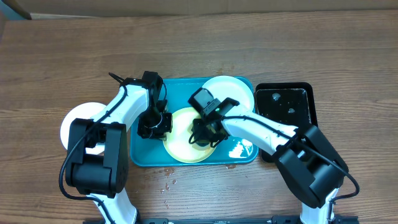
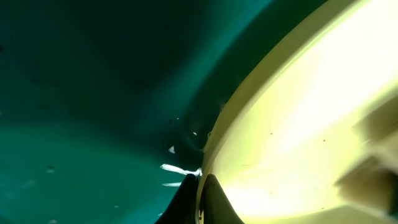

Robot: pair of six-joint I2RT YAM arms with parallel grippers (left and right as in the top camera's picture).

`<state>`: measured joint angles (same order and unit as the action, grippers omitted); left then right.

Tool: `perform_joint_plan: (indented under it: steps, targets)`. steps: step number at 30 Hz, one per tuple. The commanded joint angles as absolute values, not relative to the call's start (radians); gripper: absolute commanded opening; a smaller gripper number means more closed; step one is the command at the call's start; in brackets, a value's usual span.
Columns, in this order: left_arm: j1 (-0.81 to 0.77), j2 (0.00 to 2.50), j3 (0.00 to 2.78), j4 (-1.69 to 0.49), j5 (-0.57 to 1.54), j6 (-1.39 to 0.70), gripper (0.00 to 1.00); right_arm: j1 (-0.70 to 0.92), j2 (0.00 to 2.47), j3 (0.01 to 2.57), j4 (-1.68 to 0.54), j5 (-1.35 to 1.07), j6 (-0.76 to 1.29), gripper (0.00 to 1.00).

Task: Clean dirty plates on tray and stack at the side
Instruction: 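Bring the sponge in the right gripper down onto the yellow plate, then scrub the yellow plate with the sponge while the left gripper holds it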

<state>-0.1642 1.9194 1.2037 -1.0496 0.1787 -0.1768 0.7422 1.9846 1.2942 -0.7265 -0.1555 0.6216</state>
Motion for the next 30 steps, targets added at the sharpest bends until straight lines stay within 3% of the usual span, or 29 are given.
perform_joint_plan:
  steps: [1,19,30]
  targets:
    - [-0.167,1.935,1.199,-1.066,0.112,-0.18,0.04,0.693,2.014,1.272,-0.739,-0.016,0.655,0.04]
    - [-0.163,1.909,1.207,-1.073,0.088,-0.188,0.04,0.69,1.686,1.311,-0.791,0.055,0.571,0.04]
    - [-0.149,1.671,1.208,-1.115,0.017,-0.21,0.04,0.577,1.483,1.311,-0.956,0.126,0.572,0.04]
